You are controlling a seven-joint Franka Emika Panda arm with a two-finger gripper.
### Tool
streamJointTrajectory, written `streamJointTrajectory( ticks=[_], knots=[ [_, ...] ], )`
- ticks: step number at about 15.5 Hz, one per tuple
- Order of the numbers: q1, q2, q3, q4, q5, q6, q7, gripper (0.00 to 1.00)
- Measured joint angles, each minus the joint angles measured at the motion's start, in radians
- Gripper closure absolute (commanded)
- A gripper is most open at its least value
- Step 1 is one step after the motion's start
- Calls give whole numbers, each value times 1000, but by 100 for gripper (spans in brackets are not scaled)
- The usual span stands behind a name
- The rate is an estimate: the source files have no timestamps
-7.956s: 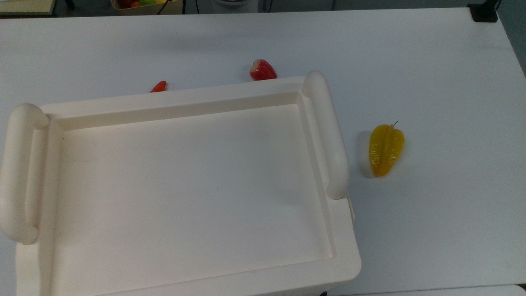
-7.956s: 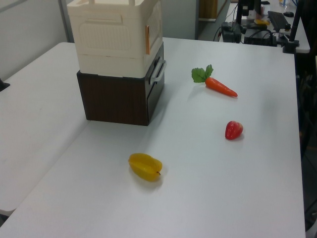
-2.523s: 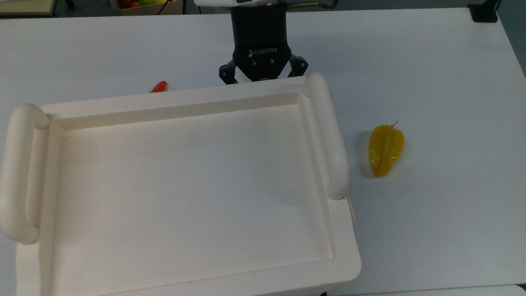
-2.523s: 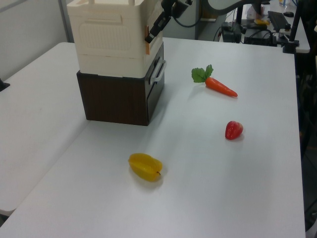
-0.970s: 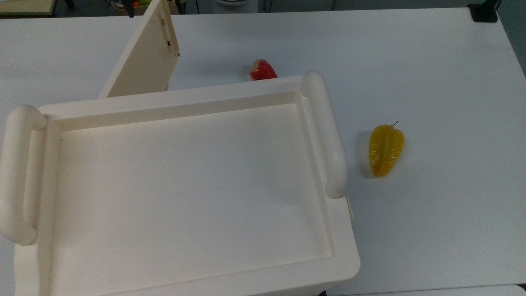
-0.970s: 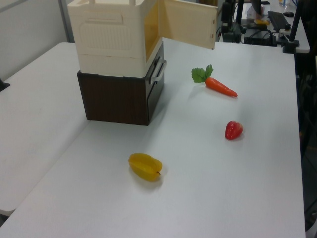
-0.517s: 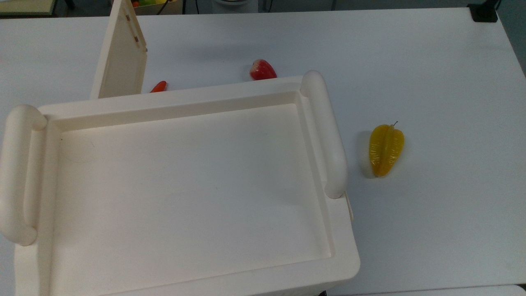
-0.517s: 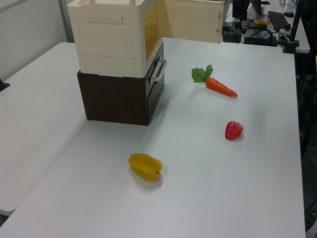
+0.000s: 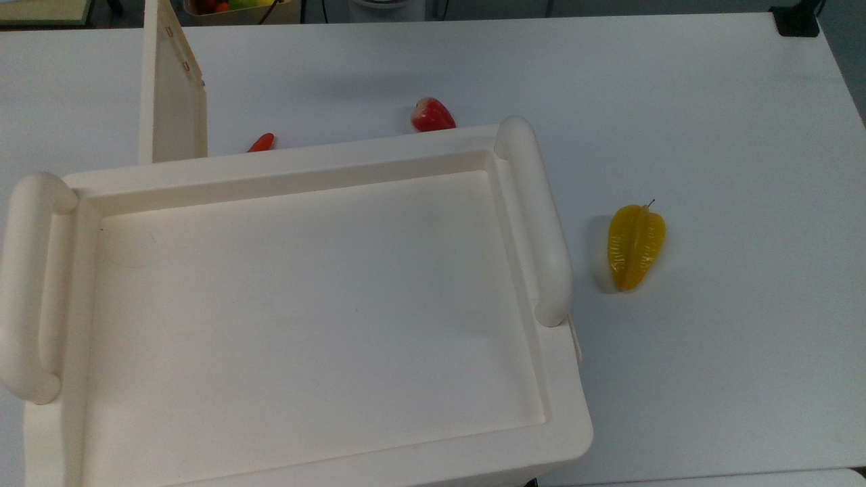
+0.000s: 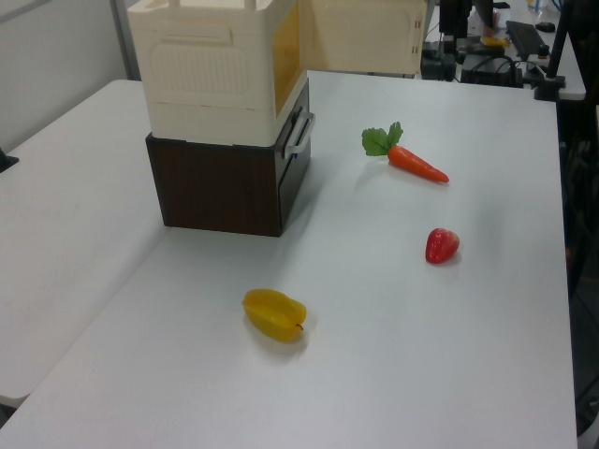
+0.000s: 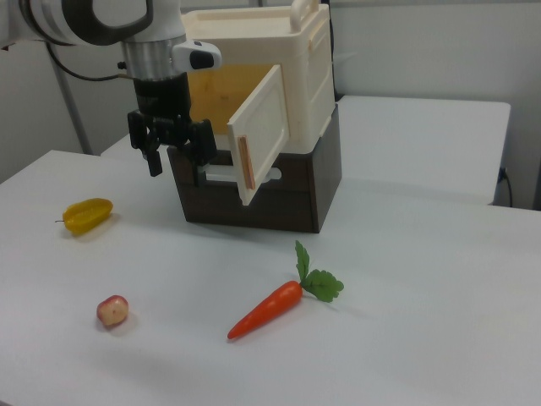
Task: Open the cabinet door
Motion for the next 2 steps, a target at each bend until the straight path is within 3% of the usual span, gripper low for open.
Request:
streamJointTrajectory(
  ticks=[2],
  knots=[
    [-1, 0, 0, 0, 0, 0, 0, 0]
  ],
)
